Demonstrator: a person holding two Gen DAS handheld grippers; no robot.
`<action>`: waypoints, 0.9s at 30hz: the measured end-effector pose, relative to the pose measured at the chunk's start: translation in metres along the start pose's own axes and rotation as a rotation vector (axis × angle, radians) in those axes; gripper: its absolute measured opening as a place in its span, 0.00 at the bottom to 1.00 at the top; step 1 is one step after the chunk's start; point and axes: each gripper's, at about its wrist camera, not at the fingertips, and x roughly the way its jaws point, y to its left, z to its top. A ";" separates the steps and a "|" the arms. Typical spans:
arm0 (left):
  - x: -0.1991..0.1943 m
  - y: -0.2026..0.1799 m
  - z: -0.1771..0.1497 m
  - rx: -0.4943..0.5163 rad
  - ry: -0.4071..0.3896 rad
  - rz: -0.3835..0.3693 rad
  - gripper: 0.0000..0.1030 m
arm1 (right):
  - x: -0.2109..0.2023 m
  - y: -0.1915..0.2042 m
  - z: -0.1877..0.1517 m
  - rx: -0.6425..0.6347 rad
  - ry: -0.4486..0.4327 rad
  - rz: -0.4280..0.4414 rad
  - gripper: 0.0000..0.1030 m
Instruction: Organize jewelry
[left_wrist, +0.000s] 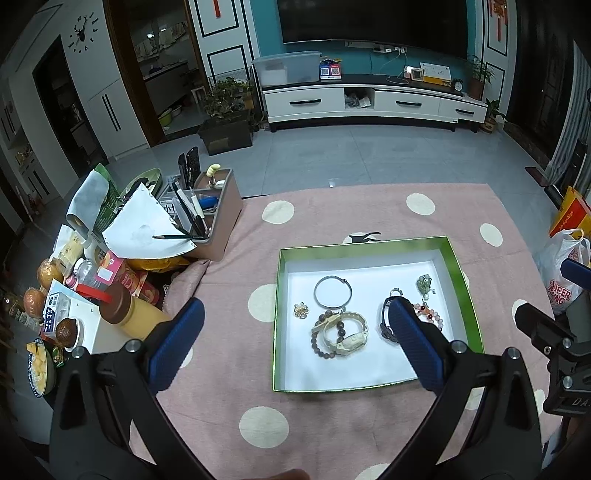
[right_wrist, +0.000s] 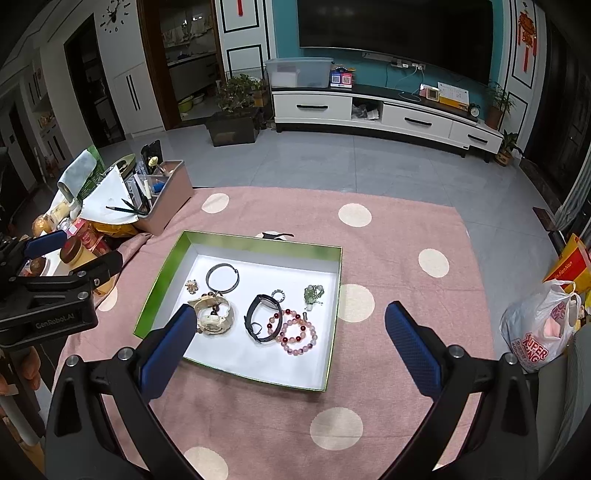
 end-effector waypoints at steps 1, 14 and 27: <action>0.000 0.000 0.000 0.000 -0.001 0.000 0.98 | 0.000 0.000 0.000 0.002 0.000 0.000 0.99; 0.000 0.000 0.000 0.000 0.000 0.001 0.98 | 0.002 0.000 -0.001 0.001 0.000 -0.003 0.99; 0.001 0.000 0.000 -0.004 0.003 0.005 0.98 | 0.002 0.000 -0.001 0.001 -0.001 -0.003 0.99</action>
